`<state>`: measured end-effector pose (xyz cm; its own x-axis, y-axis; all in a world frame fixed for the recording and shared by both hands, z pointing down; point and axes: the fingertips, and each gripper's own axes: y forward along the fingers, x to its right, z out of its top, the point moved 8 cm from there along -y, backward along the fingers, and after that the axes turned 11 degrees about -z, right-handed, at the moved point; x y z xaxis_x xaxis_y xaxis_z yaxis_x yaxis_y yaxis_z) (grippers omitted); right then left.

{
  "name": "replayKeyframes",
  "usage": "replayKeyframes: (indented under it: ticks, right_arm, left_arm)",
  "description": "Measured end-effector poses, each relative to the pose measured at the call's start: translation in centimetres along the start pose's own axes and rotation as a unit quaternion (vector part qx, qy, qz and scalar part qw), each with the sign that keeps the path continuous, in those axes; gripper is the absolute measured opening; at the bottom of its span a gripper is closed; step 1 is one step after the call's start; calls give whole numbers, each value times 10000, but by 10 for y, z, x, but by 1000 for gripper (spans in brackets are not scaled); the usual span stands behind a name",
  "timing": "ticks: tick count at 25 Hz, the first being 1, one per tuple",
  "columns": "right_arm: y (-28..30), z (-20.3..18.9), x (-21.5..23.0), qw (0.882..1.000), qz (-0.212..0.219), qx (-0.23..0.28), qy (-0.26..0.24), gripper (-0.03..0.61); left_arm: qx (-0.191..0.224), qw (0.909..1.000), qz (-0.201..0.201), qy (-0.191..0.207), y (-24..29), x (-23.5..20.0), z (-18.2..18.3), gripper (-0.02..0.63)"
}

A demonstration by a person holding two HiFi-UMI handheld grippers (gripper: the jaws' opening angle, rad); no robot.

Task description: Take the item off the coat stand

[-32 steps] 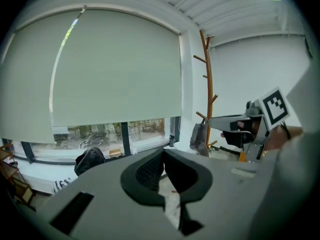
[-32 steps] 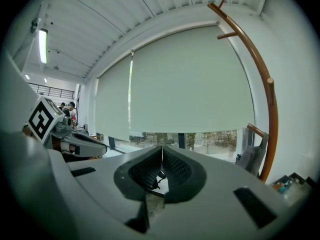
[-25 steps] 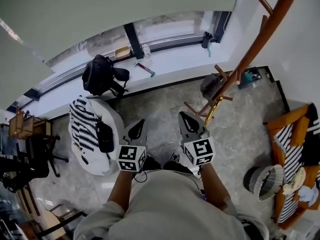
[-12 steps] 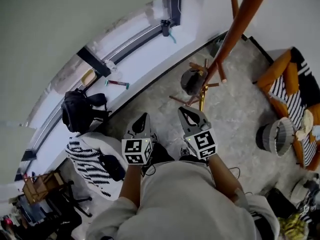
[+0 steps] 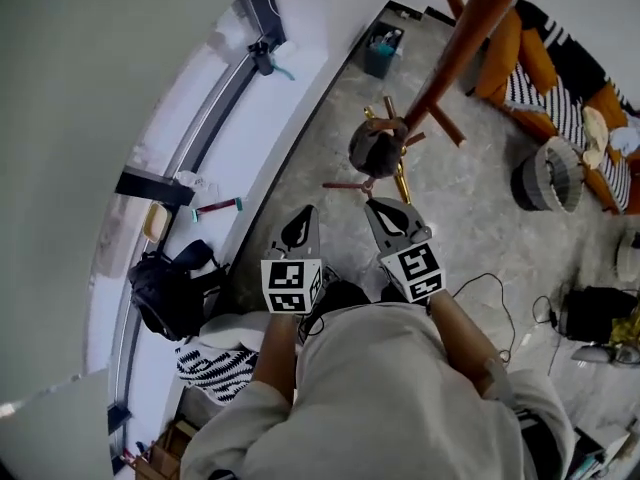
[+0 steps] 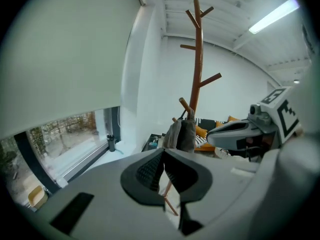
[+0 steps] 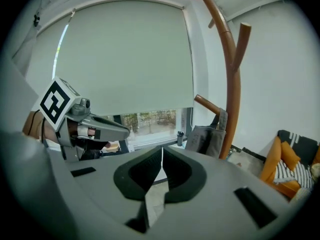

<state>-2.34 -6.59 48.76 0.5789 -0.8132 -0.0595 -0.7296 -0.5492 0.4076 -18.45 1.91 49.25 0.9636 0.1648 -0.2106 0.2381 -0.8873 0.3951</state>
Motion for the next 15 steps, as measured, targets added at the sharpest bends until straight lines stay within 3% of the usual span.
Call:
replayKeyframes:
  ticks: [8,15]
  right_arm:
    - [-8,-15,5,9944,-1006,-120,294,7]
    - [-5,-18,49,9883,-1437,-171,475,8]
  left_arm:
    - [-286,9943,-959,358,43,-8,5,11]
    - [-612,9875,-1242,751,102,1,12,12]
